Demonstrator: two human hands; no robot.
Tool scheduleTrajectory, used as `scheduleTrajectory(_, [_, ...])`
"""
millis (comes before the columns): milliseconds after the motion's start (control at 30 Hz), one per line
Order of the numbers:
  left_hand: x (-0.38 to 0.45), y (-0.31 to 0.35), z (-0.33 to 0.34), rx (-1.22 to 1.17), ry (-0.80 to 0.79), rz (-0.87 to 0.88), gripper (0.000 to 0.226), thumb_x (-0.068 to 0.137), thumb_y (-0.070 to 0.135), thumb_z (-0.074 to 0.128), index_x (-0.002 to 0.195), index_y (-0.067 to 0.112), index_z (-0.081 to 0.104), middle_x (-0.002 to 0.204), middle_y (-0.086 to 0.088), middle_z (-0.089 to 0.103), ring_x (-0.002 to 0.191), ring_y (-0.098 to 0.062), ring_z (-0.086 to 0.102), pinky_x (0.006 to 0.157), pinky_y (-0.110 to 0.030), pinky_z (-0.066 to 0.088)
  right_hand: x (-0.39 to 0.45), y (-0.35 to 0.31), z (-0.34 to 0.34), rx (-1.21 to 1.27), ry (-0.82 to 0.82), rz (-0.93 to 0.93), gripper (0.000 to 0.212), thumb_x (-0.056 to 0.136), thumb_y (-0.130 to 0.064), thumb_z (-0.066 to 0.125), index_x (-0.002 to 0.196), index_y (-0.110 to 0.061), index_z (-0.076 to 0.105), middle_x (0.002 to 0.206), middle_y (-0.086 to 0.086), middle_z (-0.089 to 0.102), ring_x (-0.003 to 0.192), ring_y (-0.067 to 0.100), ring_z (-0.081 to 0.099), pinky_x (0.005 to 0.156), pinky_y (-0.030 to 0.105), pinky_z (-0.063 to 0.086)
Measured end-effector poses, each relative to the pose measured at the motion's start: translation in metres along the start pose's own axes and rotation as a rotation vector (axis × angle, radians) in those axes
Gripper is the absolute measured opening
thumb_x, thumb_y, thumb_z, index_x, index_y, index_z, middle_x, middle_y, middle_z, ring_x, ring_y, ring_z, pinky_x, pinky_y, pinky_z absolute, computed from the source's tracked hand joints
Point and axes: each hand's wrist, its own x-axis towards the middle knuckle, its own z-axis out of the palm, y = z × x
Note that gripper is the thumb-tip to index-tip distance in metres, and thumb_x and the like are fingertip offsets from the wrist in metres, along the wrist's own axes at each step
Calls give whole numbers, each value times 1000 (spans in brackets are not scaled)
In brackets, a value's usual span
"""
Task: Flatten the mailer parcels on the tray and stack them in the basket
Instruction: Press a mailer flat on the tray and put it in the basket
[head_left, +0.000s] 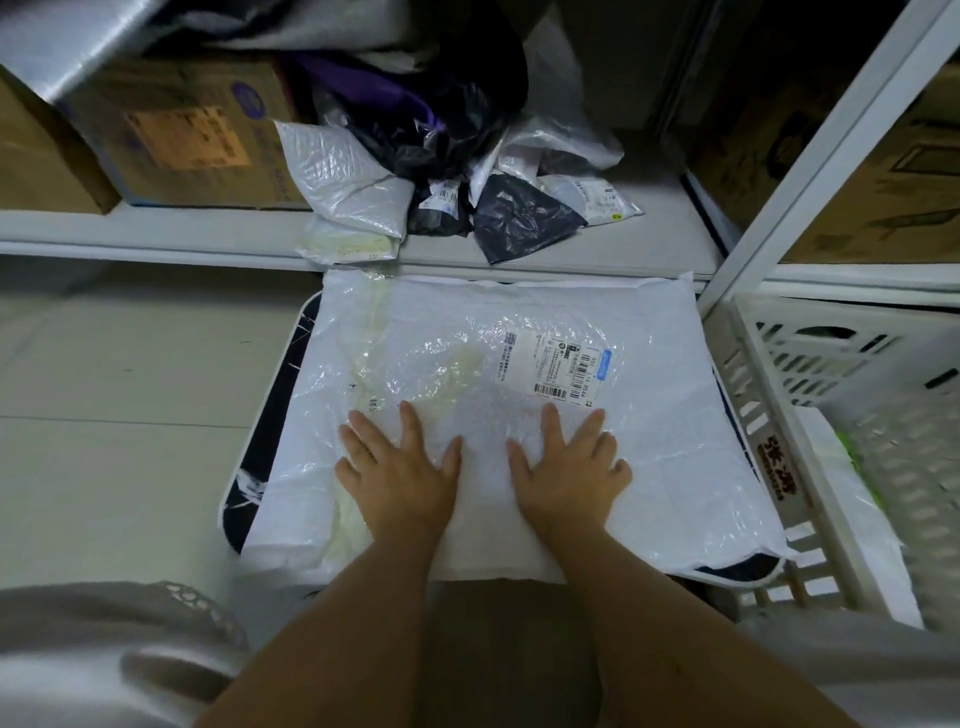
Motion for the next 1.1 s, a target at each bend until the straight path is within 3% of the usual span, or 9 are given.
scheduleTrajectory(167, [22, -12, -14, 71, 54, 2, 74, 82, 76, 18, 137, 29, 33, 124, -8, 47, 104, -31, 44, 81, -43, 34, 25, 18, -4, -91, 82, -87, 58, 94, -63, 16, 140, -31, 29, 151, 13, 28, 119, 29, 43, 90, 45, 40])
scheduleTrajectory(300, [40, -11, -17, 50, 119, 34, 65, 80, 71, 30, 113, 20, 54, 106, -9, 52, 102, -31, 46, 92, -45, 35, 47, 20, -10, -98, 110, -155, 54, 95, -60, 18, 125, -23, 42, 117, 4, 54, 101, 25, 51, 81, 40, 35])
scheduleTrajectory(400, [50, -12, -11, -6, 93, 112, 69, 83, 65, 35, 124, 13, 51, 137, -13, 43, 135, -33, 29, 112, -52, 22, 59, 23, -9, -97, 115, -155, 59, 94, -63, 20, 135, -25, 38, 116, 2, 53, 98, 26, 55, 82, 40, 33])
scheduleTrajectory(500, [57, -13, -8, -47, 22, 117, 81, 84, 67, 30, 143, 11, 30, 158, -7, 16, 146, -31, 9, 115, -53, 13, 67, 28, -11, -149, 130, -151, 63, 91, -68, 15, 136, -32, 40, 115, 3, 53, 105, 26, 51, 94, 47, 33])
scheduleTrajectory(633, [71, -12, -18, -3, 47, 138, 80, 78, 76, 25, 139, 26, 30, 133, -2, 45, 123, -33, 39, 99, -52, 34, 78, 28, -12, -126, 24, -140, 70, 88, -75, 13, 139, -35, 38, 150, 5, 30, 143, 37, 16, 108, 67, 18])
scheduleTrajectory(733, [84, -9, -26, 81, 0, 127, 78, 76, 81, 21, 138, 35, 31, 118, -4, 46, 111, -32, 42, 93, -52, 37, 85, 28, -5, -56, -88, -141, 83, 83, -80, 9, 145, -28, 26, 162, -4, 0, 147, 40, -3, 110, 70, 11])
scheduleTrajectory(900, [87, -2, -25, 106, -12, 87, 70, 78, 78, 25, 124, 29, 45, 128, -11, 41, 130, -35, 30, 99, -64, 30, 88, 37, -8, -73, -59, -99, 76, 87, -75, 5, 149, -33, 13, 158, -3, 16, 139, 31, 25, 105, 57, 30])
scheduleTrajectory(1000, [85, 0, -19, 87, -81, 88, 79, 82, 76, 19, 142, 25, 28, 155, -6, 17, 145, -35, 2, 106, -68, 18, 96, 53, -14, -100, 27, -42, 55, 94, -63, 13, 140, -35, 26, 132, 4, 42, 114, 27, 43, 86, 44, 39])
scheduleTrajectory(1100, [90, 6, -20, 111, -97, -16, 84, 88, 70, 13, 151, 15, 14, 160, -7, 4, 146, -36, -3, 108, -67, 13, 105, 49, -22, -65, 114, 160, 48, 96, -54, 22, 123, -22, 46, 118, 12, 50, 109, 30, 44, 86, 44, 36])
